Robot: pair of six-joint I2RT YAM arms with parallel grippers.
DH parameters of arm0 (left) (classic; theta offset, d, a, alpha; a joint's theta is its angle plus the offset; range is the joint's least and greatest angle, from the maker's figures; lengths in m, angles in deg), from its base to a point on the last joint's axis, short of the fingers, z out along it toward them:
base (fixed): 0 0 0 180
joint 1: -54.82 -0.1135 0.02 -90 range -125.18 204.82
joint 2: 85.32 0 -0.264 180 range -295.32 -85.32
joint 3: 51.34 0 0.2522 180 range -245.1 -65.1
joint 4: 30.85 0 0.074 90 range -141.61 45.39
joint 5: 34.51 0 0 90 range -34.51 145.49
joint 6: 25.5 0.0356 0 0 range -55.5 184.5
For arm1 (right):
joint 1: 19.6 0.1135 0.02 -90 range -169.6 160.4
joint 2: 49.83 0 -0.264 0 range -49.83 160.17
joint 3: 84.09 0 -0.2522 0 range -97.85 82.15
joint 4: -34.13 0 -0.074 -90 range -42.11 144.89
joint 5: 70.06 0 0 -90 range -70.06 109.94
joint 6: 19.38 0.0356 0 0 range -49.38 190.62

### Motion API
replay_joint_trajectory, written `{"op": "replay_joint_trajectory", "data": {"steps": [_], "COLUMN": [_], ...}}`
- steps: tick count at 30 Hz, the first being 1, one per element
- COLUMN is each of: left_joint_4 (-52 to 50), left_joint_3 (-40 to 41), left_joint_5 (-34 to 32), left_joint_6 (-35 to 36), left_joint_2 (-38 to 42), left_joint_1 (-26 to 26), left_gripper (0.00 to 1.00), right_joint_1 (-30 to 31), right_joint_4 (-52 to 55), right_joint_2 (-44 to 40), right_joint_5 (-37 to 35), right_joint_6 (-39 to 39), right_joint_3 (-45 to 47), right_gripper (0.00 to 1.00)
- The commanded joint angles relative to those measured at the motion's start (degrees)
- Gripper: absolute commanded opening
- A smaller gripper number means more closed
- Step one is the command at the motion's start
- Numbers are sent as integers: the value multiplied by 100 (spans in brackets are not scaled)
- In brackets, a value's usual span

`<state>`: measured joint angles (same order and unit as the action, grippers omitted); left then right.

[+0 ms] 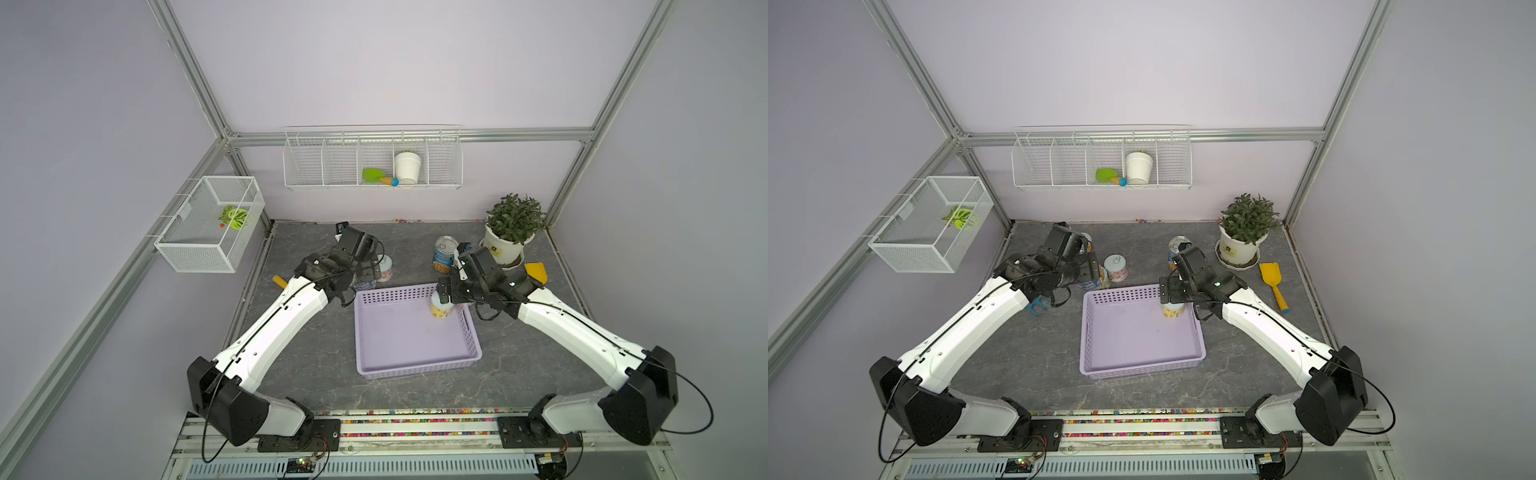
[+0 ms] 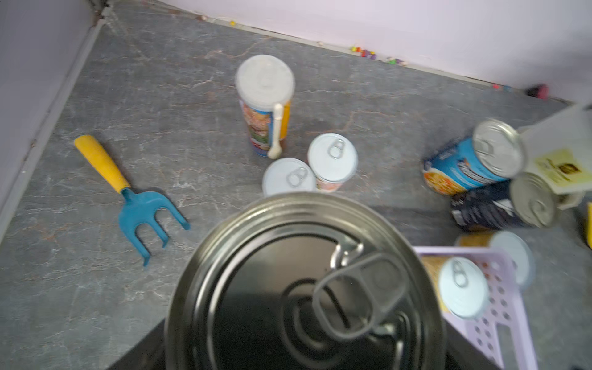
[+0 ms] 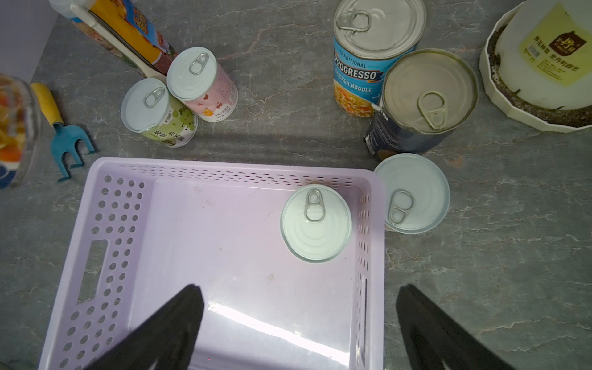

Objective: Put the canned food in the basket
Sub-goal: Place the canned food in the basket.

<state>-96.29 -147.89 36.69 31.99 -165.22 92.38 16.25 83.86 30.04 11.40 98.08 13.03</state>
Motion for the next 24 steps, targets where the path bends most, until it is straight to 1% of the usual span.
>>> {"op": "replay_joint_trajectory", "data": {"steps": [1,4,9,17,24], "left_joint_4": [350,442,648,1092,1314], "left_joint_3": [-141,48,515,1205,1340], "left_joint_5": [-212,-68,103,502,569], "left_joint_6": [-104,-167,-255,-237,-236], "left_joint_2": [228,207,257,342,118], "left_joint_1": [249,436,601,619,615], "left_gripper": [66,65,65,65,65], "right_joint_1": [-78,-159,-383,-697,-800], "right_joint_4": [157,173,135,42,-35], "right_joint_2": [-63,-88,-268,-561,-726], "right_joint_5": [-184,-217,-201,-236,-219], "right_joint_6": [70,113,228,397,427], "right_joint_3": [-58,-37,91,334,441], "right_gripper": [98,99,98,98,98]}}
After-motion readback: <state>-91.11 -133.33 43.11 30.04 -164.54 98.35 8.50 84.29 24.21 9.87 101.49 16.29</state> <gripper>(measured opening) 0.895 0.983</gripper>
